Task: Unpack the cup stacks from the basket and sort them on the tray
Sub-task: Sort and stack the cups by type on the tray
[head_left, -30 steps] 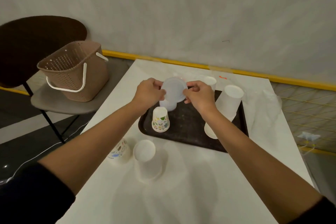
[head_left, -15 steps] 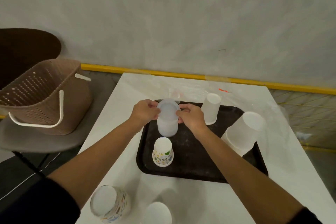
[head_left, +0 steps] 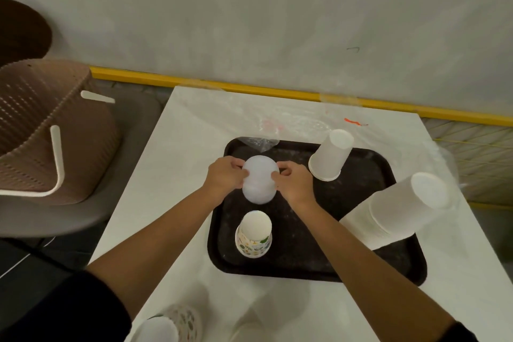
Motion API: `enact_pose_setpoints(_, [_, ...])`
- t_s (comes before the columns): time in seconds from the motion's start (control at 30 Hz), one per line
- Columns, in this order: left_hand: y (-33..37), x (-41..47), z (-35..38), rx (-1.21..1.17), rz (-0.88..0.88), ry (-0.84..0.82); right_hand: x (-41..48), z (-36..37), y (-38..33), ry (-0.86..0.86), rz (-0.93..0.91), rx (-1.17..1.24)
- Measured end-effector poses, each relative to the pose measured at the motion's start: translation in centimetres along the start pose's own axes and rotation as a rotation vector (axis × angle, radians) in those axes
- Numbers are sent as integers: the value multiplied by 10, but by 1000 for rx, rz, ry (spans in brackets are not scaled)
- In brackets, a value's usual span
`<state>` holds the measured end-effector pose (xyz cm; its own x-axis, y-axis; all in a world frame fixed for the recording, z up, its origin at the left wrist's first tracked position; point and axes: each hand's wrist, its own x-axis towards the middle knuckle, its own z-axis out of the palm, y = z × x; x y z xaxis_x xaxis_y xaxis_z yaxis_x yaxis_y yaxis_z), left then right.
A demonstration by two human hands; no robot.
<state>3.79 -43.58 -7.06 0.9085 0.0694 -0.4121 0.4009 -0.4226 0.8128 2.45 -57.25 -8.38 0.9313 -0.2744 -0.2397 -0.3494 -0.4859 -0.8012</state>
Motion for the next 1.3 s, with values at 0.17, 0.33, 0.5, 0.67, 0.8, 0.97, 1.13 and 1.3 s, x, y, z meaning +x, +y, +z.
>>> enact_pose_setpoints(0.17, [-4,1,-1,-64,-26,-26,3,1,5,-43,26,32])
enact_pose_setpoints(0.33, [-1,-11,-7,-75,-17,-4,-4,-8,4,-26,28,63])
enact_pose_setpoints(0.5, [5,-48,-22,-15,68,25,-30,-29,3,-52,-30,69])
enact_pose_setpoints(0.67, [11,-106,-37,-28,183,60,-68,-51,6,-84,-123,94])
enact_pose_setpoints(0.8, [6,-152,-41,-16,243,86,-94,-66,10,-118,-180,100])
enact_pose_setpoints(0.97, [-4,-200,-41,-15,270,101,-120,-81,16,-176,-237,119])
enact_pose_setpoints(1.13, [-22,-240,-39,-62,249,90,-142,-88,28,-272,-261,153])
enact_pose_setpoints(1.3, [-46,-263,-39,-132,217,145,-157,-92,37,-345,-258,166])
